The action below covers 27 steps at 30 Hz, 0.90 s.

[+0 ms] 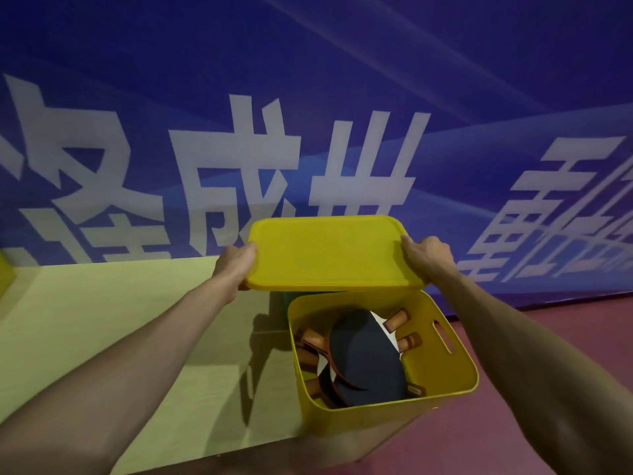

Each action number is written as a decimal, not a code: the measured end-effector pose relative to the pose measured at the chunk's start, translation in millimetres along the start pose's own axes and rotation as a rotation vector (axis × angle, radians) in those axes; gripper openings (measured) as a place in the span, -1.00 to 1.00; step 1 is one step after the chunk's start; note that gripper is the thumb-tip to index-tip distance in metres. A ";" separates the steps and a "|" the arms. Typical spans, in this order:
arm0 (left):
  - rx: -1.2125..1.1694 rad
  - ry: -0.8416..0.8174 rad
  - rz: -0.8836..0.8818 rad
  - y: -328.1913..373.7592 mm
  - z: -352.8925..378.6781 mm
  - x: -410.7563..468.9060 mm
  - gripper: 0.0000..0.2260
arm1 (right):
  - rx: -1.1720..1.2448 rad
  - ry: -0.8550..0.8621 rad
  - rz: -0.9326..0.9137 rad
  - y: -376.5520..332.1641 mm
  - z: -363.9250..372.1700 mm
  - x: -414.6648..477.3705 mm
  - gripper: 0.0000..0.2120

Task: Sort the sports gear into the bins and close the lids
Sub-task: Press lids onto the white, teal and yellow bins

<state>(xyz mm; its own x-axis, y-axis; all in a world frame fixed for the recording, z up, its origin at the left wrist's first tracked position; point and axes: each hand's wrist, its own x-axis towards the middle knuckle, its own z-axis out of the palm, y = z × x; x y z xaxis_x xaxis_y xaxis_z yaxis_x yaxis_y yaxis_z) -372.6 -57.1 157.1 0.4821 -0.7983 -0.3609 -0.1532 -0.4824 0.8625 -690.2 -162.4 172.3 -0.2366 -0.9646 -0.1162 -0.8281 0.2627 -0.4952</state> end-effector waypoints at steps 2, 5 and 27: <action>0.137 0.016 0.070 -8.2 9.1 -1.3 -0.65 | -0.037 0.033 -0.030 9.0 -2.6 5.4 -0.36; 0.266 0.054 0.129 -22.2 22.8 -8.8 -0.55 | -0.120 0.055 -0.073 21.6 -8.5 14.2 -0.33; 0.463 0.233 0.064 -101.4 97.8 -75.7 -0.46 | -0.332 -0.149 -0.235 159.8 17.3 5.7 -0.25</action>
<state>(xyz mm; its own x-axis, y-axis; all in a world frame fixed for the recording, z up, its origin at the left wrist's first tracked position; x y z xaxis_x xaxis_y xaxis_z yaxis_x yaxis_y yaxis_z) -477.9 17.0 62.3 0.6304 -0.7556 -0.1780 -0.5291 -0.5860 0.6137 -815.1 -126.3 77.7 0.0340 -0.9851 -0.1687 -0.9751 0.0043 -0.2217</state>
